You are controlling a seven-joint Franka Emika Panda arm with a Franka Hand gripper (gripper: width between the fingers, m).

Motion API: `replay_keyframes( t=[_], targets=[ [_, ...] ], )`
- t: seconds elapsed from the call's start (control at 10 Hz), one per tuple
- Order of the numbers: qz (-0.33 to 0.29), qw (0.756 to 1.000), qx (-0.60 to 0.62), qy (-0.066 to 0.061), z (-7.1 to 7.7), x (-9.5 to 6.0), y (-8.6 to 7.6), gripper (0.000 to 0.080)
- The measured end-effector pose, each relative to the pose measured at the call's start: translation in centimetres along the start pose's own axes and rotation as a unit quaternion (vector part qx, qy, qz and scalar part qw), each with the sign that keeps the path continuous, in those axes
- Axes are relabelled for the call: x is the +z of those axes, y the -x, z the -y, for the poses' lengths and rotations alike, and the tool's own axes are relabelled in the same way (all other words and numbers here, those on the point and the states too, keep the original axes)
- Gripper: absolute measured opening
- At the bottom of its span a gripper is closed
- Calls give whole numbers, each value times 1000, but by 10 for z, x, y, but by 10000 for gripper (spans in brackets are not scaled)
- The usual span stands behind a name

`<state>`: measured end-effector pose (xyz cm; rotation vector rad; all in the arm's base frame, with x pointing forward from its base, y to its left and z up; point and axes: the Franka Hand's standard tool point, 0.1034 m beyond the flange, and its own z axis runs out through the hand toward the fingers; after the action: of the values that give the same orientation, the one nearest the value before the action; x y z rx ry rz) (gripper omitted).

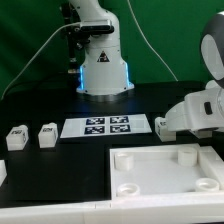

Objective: Assemble one leg

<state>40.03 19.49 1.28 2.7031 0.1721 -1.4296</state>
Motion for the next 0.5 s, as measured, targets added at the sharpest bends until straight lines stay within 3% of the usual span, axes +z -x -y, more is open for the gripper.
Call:
replay_keyframes(
  t=[0.1, 0.2, 0.4, 0.5],
  targets=[
    [-5, 1000, -3, 0, -1, -2, -1, 294],
    [-29, 1000, -9, -5, -4, -21, 4, 294],
    [-92, 996, -6, -16, -23, -62, 35, 294],
    [-165, 986, 2, -27, -33, -82, 46, 294]
  ],
)
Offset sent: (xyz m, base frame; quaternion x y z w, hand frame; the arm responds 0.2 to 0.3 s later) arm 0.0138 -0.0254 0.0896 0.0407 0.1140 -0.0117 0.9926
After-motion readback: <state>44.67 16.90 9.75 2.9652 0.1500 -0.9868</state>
